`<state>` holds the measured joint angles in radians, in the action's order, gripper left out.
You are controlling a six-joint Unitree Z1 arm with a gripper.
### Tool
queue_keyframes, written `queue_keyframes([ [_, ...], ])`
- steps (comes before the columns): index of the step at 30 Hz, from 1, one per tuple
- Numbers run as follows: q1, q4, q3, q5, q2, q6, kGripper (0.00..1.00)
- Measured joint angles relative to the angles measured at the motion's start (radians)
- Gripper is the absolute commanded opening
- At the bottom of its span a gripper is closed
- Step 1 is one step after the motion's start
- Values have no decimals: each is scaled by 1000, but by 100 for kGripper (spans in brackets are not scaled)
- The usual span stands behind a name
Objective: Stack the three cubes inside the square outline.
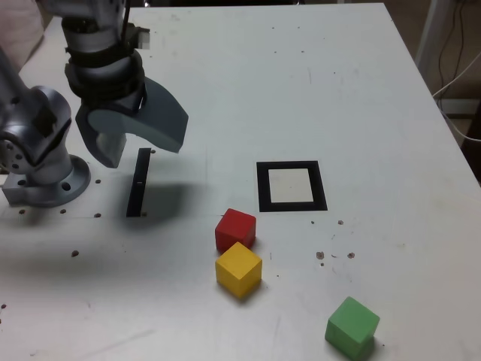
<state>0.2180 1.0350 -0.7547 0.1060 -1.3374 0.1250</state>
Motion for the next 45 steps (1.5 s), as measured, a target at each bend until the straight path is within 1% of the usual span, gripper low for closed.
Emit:
queue_keyframes([
  [8, 0, 5, 5, 20, 0, 19, 100],
  [16, 0, 15, 11, 19, 0, 32, 100],
  [26, 0, 16, 13, 7, -2, 42, 100],
  [30, 3, 36, -24, 4, -4, 44, 100],
  [32, 25, 51, -62, 5, -16, 55, 100],
  [34, 67, 87, -123, 13, -43, 75, 100],
  [37, 154, 141, -218, 28, -95, 116, 100],
  [39, 217, 164, -279, 32, -136, 145, 100],
  [42, 293, 155, -355, 29, -194, 178, 100],
  [45, 310, 145, -362, 22, -220, 185, 100],
])
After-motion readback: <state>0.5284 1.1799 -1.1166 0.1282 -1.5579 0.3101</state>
